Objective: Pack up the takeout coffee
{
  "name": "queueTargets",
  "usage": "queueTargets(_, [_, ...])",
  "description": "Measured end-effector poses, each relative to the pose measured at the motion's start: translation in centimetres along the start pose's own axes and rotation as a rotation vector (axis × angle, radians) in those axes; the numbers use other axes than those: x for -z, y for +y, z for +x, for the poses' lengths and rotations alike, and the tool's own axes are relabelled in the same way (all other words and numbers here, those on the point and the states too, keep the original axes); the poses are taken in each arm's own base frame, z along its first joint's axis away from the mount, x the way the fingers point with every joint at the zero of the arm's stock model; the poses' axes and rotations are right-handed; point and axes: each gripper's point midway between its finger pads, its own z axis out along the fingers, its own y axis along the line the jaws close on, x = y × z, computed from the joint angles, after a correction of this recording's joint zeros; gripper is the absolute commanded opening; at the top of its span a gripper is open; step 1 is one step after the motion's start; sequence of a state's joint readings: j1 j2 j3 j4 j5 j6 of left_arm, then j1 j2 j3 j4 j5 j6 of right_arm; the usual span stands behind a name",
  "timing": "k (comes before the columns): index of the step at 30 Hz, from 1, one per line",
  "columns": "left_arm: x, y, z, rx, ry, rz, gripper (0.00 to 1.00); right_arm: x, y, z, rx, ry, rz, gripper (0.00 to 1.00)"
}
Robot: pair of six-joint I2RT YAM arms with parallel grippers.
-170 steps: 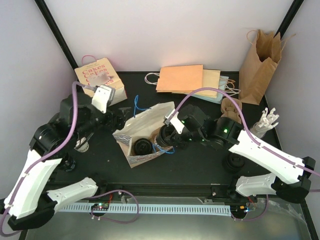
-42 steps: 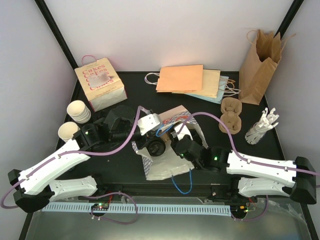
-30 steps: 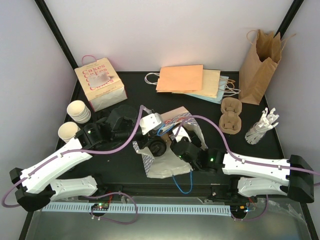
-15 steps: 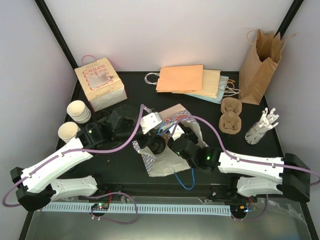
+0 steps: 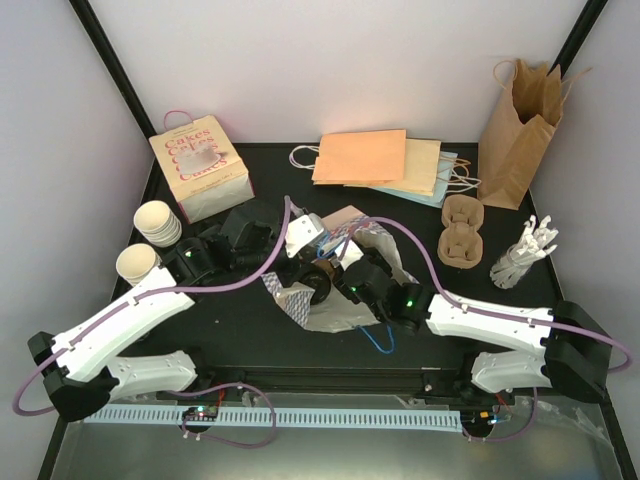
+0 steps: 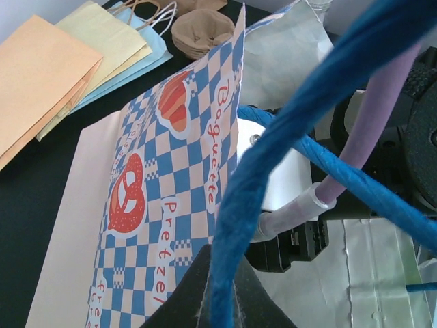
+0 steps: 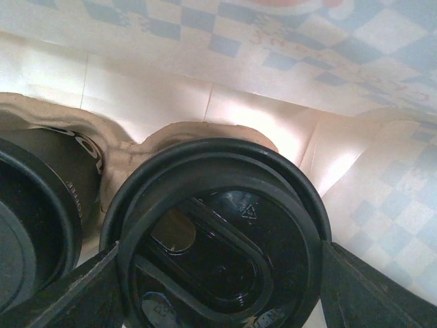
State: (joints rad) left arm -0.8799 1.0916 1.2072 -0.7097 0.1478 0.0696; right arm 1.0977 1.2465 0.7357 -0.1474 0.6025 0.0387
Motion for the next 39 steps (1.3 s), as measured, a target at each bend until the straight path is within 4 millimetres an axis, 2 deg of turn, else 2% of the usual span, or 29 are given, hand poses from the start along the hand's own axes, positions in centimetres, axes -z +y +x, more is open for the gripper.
queueTargets(5, [-0.5, 0.3, 0.2, 0.022, 0.013, 0.013, 0.5, -0.3, 0.4, -0.3, 0.0, -0.013, -0.019, 0.53])
queueTargets(7, [-0.6, 0.2, 0.2, 0.031, 0.015, 0.021, 0.69, -0.3, 0.5, -0.6, -0.004, -0.024, -0.025, 0.53])
queueTargets(10, [0.0, 0.2, -0.9, 0.045, -0.008, 0.026, 0.81, -0.3, 0.6, -1.0, -0.011, -0.042, -0.029, 0.53])
queueTargets(15, [2.4, 0.6, -4.6, 0.062, -0.109, 0.017, 0.89, -0.5, 0.7, -1.1, -0.007, -0.058, -0.03, 0.53])
queueTargets(18, [4.4, 1.5, -6.7, 0.096, -0.172, -0.01, 0.91, -0.6, 0.9, -1.0, -0.009, -0.064, -0.033, 0.53])
queueTargets(21, [6.2, 3.1, -7.8, 0.145, -0.218, -0.054, 0.98, -0.7, 0.9, -0.6, -0.009, -0.065, -0.034, 0.53])
queueTargets(23, [7.3, 4.5, -7.9, 0.192, -0.243, -0.091, 0.99, -0.8, 1.0, -0.4, -0.011, -0.068, -0.034, 0.53])
queueTargets(27, [9.0, 8.5, -7.1, 0.321, -0.257, -0.197, 0.99, -0.8, 1.1, -0.2, -0.016, -0.075, -0.035, 0.53])
queueTargets(31, [9.2, 12.2, -5.5, 0.425, -0.229, -0.291, 0.99, -0.9, 1.1, -0.3, -0.023, -0.084, -0.036, 0.53])
queueTargets(36, [7.8, 17.0, -2.5, 0.542, -0.156, -0.377, 0.99, -0.8, 1.1, -0.5, -0.03, -0.095, -0.039, 0.53])
queueTargets(39, [5.6, 20.2, 0.0, 0.626, -0.076, -0.395, 0.97, -0.8, 1.2, -0.7, -0.035, -0.103, -0.041, 0.53])
